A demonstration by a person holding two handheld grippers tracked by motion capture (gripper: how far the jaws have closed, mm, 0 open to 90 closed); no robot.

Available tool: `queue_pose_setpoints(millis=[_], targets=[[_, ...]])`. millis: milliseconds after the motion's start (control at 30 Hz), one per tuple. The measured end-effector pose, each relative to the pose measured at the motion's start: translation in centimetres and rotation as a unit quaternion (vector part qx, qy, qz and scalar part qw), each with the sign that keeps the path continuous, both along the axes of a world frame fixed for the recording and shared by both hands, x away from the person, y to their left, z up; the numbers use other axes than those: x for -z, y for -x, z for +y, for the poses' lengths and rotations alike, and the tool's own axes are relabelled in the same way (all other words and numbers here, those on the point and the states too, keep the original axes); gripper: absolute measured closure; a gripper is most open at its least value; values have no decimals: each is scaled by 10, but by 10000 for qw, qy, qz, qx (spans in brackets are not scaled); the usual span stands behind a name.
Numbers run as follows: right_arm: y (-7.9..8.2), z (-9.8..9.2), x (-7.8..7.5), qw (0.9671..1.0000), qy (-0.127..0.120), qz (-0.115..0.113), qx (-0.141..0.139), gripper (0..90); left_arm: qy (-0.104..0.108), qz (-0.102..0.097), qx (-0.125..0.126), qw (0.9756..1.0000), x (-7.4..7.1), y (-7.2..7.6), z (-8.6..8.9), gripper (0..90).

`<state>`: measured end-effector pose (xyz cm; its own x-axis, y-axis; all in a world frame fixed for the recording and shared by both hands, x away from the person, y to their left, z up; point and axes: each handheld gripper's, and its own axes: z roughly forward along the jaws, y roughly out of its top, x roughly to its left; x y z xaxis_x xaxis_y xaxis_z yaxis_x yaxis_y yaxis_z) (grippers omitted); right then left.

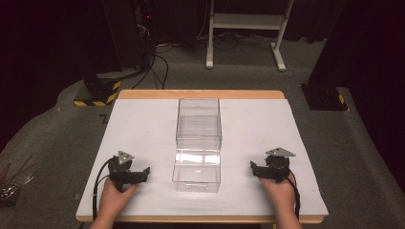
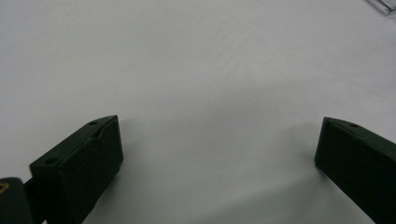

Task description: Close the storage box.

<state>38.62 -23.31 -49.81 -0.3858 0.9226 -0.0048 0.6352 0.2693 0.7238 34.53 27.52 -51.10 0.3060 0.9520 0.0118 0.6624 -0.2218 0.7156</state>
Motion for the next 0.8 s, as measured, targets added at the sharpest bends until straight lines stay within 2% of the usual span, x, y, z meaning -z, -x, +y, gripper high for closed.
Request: queue_pose_setpoints(millis=[133,267,500,600,733,800], targets=[[4,2,-4,9998,20,-116,-152,106,13,4,0,10000,0,0,0,11],[6,3,-13,9992,-65,-360,-178,106,48,32,16,10000,0,-1,0,6],[6,14,-17,9982,-103,-439,-389,107,26,12,4,10000,0,0,0,7],[3,24,-21,9974,-110,-471,-530,107,20,15,0,10000,0,0,0,8],[4,31,-28,9967,-139,-551,-572,108,26,20,0,10000,0,-1,0,7],[5,35,-30,9966,-236,-529,-587,108,28,20,-1,10000,0,-1,0,7]])
